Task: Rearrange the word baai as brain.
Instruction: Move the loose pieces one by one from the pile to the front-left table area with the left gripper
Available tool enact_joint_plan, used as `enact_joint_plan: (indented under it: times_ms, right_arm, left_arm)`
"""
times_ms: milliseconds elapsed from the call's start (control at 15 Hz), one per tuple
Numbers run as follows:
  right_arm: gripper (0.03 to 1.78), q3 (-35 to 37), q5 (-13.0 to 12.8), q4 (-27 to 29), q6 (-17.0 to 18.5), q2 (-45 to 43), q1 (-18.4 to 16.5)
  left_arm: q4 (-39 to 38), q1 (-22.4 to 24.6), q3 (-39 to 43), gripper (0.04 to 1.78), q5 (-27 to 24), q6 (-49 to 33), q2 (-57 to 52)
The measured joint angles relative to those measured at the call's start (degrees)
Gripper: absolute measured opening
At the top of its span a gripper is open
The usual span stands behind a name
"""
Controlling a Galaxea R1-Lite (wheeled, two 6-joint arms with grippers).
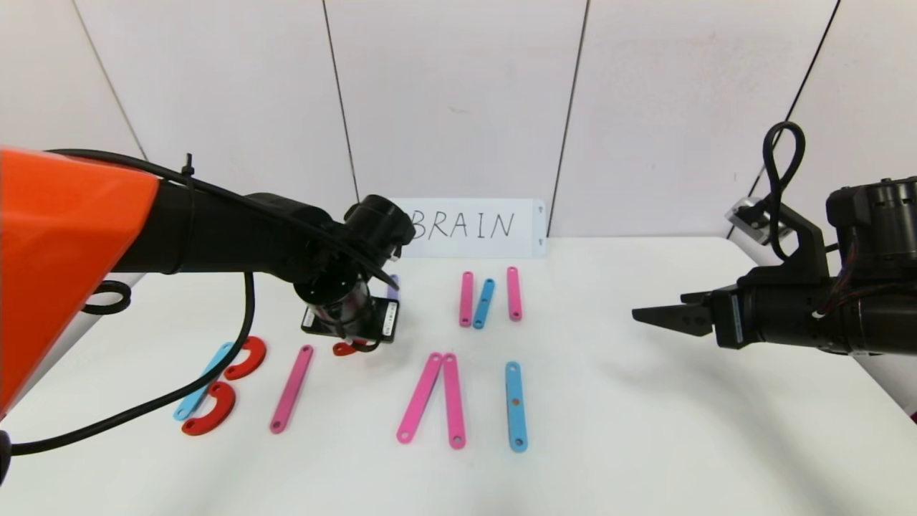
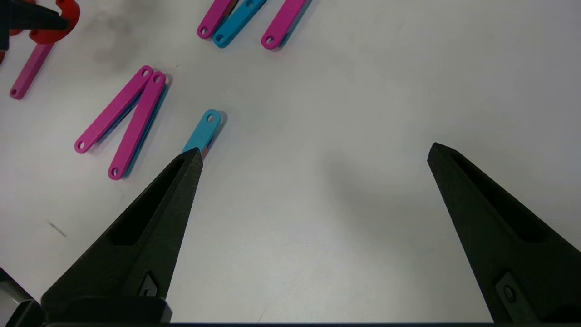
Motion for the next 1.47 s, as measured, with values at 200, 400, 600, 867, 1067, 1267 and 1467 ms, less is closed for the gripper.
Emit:
enact_joint_plan:
  times_ms: [200, 400, 600, 867, 1067, 1267, 1467]
  right_arm:
    - [1.74, 0.06, 0.0, 0.02, 0.0, 0.1, 0.0]
    - [1.74, 0.09, -0.02, 0.0, 0.0, 0.29, 0.06]
    - [1.74, 0.06, 0.0, 0.0, -0.02, 0.46, 0.06]
    - [1.74, 0.02, -0.02, 0.02, -0.02, 0.6, 0.06]
    - [1.74, 0.02, -0.02, 0.0, -0.16, 0.68, 0.09]
    - [1.74, 0.06, 0.0, 0.0, -0.2, 0.73, 0.09]
    - [1.74, 0.06, 0.0, 0.0, -0.22, 0.73, 0.06]
  left_arm:
    - [-3.56, 1.9, 4.72, 0.29, -0.48, 0.3, -1.22]
    - [-8.29, 3.61, 8.7, 0.29, -1.19, 0.84, -1.57]
    - [-9.97, 5.28, 9.62, 0.29, -2.84, 1.69, -1.6]
    - [-10.31, 5.69, 10.17, 0.29, -3.56, 1.72, -1.39]
    - [-10.31, 5.64, 10.39, 0.29, -3.64, 1.72, -1.27]
    - [-10.31, 5.64, 10.67, 0.29, -3.72, 1.8, -1.16]
    - [-10.5, 5.64, 10.78, 0.3, -3.72, 2.11, -0.98]
